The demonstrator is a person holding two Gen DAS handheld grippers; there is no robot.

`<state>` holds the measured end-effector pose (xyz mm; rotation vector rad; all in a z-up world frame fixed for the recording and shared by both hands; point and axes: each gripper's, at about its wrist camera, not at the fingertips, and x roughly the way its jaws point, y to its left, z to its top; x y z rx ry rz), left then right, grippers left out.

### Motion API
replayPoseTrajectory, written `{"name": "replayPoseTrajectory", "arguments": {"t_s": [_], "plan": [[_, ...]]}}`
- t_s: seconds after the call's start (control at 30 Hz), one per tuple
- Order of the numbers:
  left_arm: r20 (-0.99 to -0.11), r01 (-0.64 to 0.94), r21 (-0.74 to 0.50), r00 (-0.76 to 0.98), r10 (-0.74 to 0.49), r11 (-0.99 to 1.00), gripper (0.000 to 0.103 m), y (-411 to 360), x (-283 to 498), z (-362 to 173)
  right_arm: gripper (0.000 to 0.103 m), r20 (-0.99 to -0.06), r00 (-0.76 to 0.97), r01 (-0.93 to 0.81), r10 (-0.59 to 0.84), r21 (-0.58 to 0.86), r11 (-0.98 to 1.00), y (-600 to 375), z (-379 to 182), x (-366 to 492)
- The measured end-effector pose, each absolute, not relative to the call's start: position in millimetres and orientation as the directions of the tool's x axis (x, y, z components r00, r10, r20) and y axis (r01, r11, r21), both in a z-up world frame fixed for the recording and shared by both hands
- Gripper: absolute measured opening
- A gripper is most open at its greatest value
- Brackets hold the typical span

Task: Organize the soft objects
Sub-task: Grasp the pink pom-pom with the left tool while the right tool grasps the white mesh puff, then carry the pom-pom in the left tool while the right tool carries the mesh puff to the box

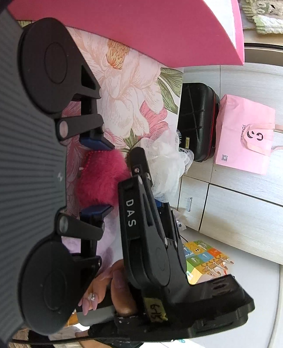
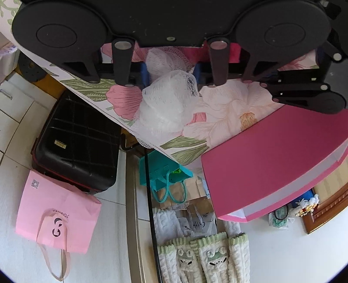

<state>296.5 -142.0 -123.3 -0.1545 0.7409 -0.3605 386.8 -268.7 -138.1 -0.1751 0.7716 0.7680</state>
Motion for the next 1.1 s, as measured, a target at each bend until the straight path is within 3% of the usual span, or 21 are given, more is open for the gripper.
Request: {"name": "replayPoseTrajectory", "arguments": {"t_s": [0.67,1.1], "plan": [[-0.591,0.317,-0.309,0.675,-0.442,0.897,0.049,-114,236,-92,0.039,-0.635,0.607,-0.624,0.477,-0.01,0.781,-259,-97,306],[-0.577,0.4,-0.279,0.656,-0.486,0.873,0.049,-96,184,-88,0.039,-0.595,0.66,-0.541,0.459,0.047,0.839,-263,-94,246]]}}
